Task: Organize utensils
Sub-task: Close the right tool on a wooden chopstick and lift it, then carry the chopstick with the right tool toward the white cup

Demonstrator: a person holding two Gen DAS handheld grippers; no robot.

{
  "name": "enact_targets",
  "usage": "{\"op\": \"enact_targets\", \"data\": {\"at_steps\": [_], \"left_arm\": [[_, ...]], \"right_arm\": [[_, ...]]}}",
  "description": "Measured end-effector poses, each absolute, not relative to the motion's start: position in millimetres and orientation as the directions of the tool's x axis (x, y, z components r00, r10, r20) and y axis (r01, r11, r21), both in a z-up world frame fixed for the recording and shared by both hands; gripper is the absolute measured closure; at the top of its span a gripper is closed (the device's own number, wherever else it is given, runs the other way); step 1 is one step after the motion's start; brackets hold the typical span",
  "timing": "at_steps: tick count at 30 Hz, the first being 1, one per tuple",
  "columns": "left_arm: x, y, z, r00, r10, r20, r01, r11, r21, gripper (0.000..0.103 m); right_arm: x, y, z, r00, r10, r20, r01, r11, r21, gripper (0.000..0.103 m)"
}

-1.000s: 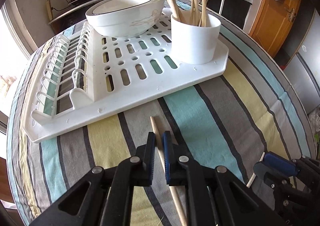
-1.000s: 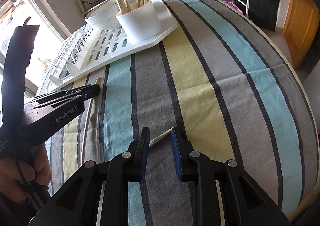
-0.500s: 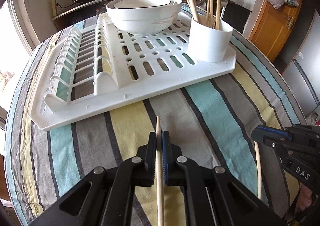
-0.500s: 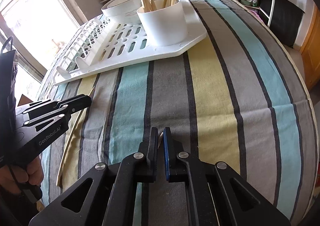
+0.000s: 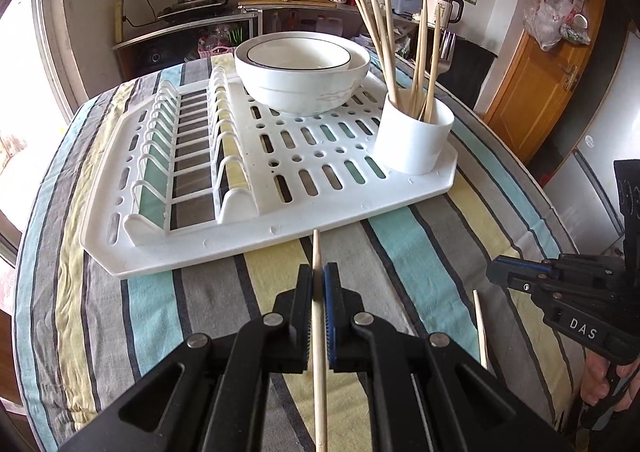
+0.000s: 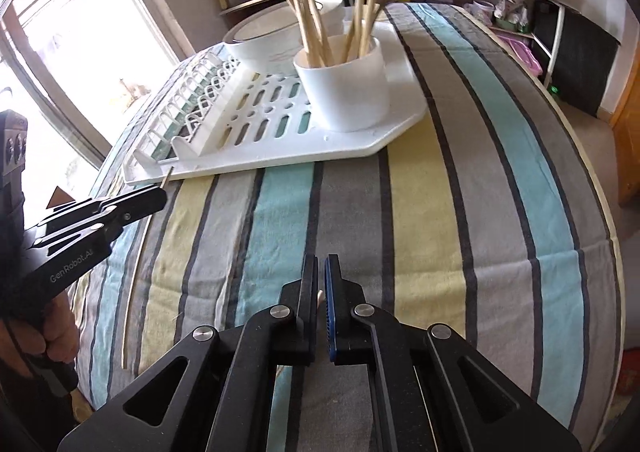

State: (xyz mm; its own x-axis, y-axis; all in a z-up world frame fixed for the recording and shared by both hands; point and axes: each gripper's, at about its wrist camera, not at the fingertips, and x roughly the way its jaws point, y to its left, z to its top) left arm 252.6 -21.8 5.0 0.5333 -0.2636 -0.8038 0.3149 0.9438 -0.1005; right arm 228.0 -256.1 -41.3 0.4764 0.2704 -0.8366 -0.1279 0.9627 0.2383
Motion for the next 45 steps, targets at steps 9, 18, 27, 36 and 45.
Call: {"op": "enact_targets", "data": {"at_steps": [9,18,27,36,45], "left_arm": [[254,-19,1,0.522,-0.261,-0.812,0.303,0.947,-0.11,0.097],[250,-11,3,0.527,-0.268,-0.806,0.305,0.945,-0.116,0.097],[247,-9,5,0.526,-0.287,-0.801,0.315,0.94,-0.13,0.097],[246,-15,19,0.547,-0.306,-0.779,0.325,0.935,-0.14,0.097],[248,-19,34,0.593,-0.344,-0.728,0.325,0.93,-0.175,0.097]], "right_arm": [[229,-253,-59,0.357,0.28,-0.891,-0.065,0.959,0.275,0.088],[236,-228,-58,0.328,0.206,-0.922,-0.074,0.979,0.192,0.087],[233,-204,-58,0.36,0.077,-0.93,-0.153,0.988,0.023,0.097],[229,-220,-33,0.477,0.204,-0.855,-0.178,0.975,0.133,0.1],[219,-247,19,0.695,0.334,-0.637,-0.227,0.942,0.247,0.1]]}}
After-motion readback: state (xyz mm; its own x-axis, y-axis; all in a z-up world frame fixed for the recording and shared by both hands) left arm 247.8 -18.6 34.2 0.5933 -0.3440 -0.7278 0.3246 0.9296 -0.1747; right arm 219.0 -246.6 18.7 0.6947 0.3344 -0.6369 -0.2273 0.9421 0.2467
